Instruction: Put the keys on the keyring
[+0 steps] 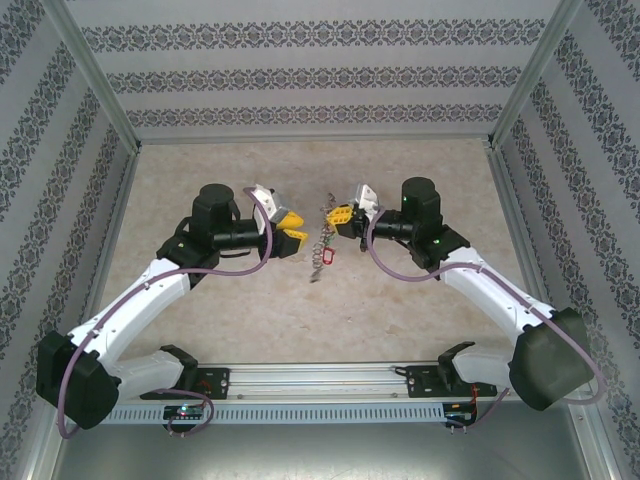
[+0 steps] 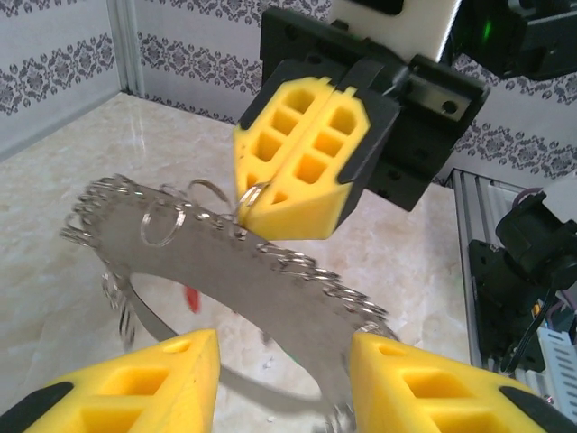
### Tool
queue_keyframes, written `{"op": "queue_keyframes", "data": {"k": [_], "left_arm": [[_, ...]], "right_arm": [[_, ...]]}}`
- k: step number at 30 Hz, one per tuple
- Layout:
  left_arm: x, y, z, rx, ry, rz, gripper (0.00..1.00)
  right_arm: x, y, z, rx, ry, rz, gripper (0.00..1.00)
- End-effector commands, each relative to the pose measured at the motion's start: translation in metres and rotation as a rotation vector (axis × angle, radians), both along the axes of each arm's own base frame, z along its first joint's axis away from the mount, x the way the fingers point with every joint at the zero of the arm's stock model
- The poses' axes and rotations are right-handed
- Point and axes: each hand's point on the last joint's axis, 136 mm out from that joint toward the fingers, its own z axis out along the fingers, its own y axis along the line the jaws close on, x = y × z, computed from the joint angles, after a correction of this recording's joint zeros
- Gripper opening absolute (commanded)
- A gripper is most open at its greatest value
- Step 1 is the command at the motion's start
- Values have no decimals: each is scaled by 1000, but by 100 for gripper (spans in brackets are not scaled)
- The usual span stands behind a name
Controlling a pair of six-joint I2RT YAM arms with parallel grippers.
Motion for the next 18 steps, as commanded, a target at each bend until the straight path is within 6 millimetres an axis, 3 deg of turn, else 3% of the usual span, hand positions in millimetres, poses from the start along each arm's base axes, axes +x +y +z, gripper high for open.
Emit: {"op": "queue_keyframes", "data": {"k": [1,10,18], "left_arm": [[2,-1,5,12,-96,-44,41],[-15,-8,24,-45,-267,-162,29],[-21,-16,28,-40,-313,-240,26]], "right_arm": [[-26,4,34,64,-157,161,0],[-35,13,44,67,-175,229,0],[-39,18,42,42,-200,244,0]]}}
